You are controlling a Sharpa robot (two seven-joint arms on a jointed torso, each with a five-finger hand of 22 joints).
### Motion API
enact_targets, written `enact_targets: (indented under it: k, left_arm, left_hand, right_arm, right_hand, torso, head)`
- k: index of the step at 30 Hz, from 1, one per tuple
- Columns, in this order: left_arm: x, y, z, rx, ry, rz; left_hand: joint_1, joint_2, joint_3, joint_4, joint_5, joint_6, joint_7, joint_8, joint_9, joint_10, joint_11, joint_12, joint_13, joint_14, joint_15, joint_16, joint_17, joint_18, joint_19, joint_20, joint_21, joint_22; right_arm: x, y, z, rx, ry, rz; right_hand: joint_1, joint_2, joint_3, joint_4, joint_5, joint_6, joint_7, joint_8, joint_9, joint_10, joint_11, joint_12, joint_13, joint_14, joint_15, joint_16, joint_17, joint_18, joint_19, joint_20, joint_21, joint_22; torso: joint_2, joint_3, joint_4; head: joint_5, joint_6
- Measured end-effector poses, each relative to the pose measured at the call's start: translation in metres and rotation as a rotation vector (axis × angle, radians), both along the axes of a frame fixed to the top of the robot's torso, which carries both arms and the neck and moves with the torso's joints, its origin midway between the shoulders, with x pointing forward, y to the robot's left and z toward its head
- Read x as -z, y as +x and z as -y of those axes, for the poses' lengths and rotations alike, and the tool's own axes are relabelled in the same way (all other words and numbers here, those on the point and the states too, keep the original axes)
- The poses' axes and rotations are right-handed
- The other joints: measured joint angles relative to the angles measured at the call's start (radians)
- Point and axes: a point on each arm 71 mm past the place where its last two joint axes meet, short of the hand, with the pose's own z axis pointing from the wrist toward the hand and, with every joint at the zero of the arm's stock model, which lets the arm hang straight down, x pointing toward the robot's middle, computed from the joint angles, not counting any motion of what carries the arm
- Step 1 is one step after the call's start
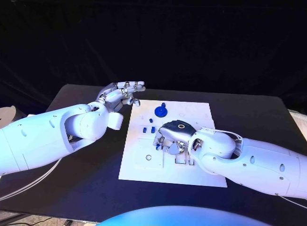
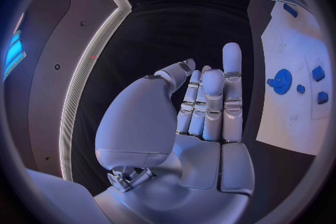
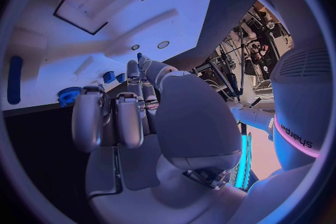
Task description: Assemble the parts on the task board
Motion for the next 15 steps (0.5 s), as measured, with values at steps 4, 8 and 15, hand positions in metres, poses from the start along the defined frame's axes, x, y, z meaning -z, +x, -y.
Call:
enact_targets:
  k: [4, 8, 15]
  left_arm:
    - [0.0000, -0.0001, -0.0005, 0.000, 0.000, 0.000]
    - [0.0000, -0.0001, -0.0011, -0.001, 0.000, 0.000]
    - [0.0001, -0.0001, -0.0013, 0.000, 0.000, -0.001]
  left_hand:
    - [0.000, 0.000, 0.000, 0.000, 0.000, 0.000, 0.000, 0.000, 0.000, 0.000, 0.000, 0.000, 0.000, 0.000, 0.000, 0.000, 0.000, 0.000, 0.000, 0.000, 0.000, 0.000]
    - [0.000, 0.000, 0.000, 0.000, 0.000, 0.000, 0.000, 0.000, 0.000, -0.004, 0.004, 0.004, 0.000, 0.000, 0.000, 0.000, -0.001, 0.000, 0.000, 0.000, 0.000, 0.000]
    - [0.000, 0.000, 0.000, 0.000, 0.000, 0.000, 0.000, 0.000, 0.000, -0.004, 0.004, 0.004, 0.000, 0.000, 0.000, 0.000, -0.001, 0.000, 0.000, 0.000, 0.000, 0.000]
  right_arm:
    - [0.0043, 0.0008, 0.0000, 0.000, -0.008, -0.009]
    - [0.0065, 0.0015, 0.0003, 0.000, -0.014, -0.014]
    - [0.0064, 0.0018, -0.0001, -0.002, -0.016, -0.013]
  right_hand:
    - [0.000, 0.000, -0.003, -0.003, 0.000, -0.003, 0.003, -0.001, 0.000, 0.001, 0.000, -0.001, 0.000, -0.004, 0.004, 0.000, 0.000, 0.000, 0.000, 0.000, 0.000, 0.000]
    - [0.000, 0.000, 0.001, -0.007, 0.010, -0.001, 0.006, -0.002, 0.000, 0.004, 0.004, -0.002, -0.004, 0.000, 0.007, 0.004, 0.000, 0.000, 0.003, 0.003, 0.000, 0.000]
    - [-0.002, -0.002, -0.001, -0.010, 0.012, 0.001, 0.007, -0.005, 0.002, 0.006, 0.003, -0.002, -0.006, 0.000, 0.007, 0.004, 0.000, 0.000, 0.004, 0.004, 0.000, 0.000]
  torso:
    - [0.000, 0.0009, -0.0005]
    - [0.000, 0.0017, -0.0013]
    - [0.000, 0.0024, -0.0014]
  head:
    - [0.003, -0.003]
    - [0.004, -0.004]
    - [0.006, -0.006]
